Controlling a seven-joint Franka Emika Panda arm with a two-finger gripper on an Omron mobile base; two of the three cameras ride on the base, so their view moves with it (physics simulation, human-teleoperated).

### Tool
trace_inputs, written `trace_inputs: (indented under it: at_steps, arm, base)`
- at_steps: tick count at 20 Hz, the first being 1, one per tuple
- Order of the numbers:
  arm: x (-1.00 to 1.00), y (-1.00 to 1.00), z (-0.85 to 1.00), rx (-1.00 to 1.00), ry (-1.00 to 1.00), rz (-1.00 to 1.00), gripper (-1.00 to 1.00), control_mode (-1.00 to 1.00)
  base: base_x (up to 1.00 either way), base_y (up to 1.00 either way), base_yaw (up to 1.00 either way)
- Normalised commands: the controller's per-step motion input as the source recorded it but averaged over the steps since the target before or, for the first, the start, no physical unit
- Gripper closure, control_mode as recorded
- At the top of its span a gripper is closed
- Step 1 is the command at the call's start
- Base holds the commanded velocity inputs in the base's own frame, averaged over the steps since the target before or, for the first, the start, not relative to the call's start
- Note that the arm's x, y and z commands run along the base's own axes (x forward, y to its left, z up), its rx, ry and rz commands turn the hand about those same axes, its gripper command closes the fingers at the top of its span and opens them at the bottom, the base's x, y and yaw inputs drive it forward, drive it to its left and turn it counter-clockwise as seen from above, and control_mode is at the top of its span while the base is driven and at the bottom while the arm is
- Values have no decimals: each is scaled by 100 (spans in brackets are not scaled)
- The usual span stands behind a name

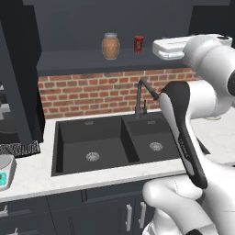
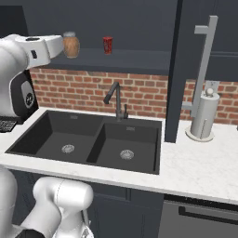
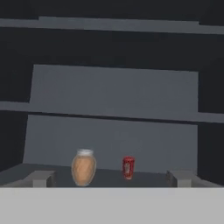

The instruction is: Pick the honey bottle and place it on the digital scale for weighing, and close the cabinet.

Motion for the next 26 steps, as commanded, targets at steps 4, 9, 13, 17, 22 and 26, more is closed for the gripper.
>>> trace_inputs:
  at_steps: [4,9,13,17,22,26]
  arm:
    - [10,14,11,0,31,2,-100,-100]
    - [23,9,-1,1,37,0,-100,-100]
    - [4,0,-35,7,6,2,-100,-100]
    - [7,0,-41,8,0,3,-100,-100]
    - [20,0,-19,5,4,2,-100,-100]
    - [16,0,-2,1,1,0,-100,-100]
  base:
    - [0,0,0]
    - [0,0,0]
    - [0,0,0]
    - [0,0,0]
    - [0,0,0]
    - [0,0,0]
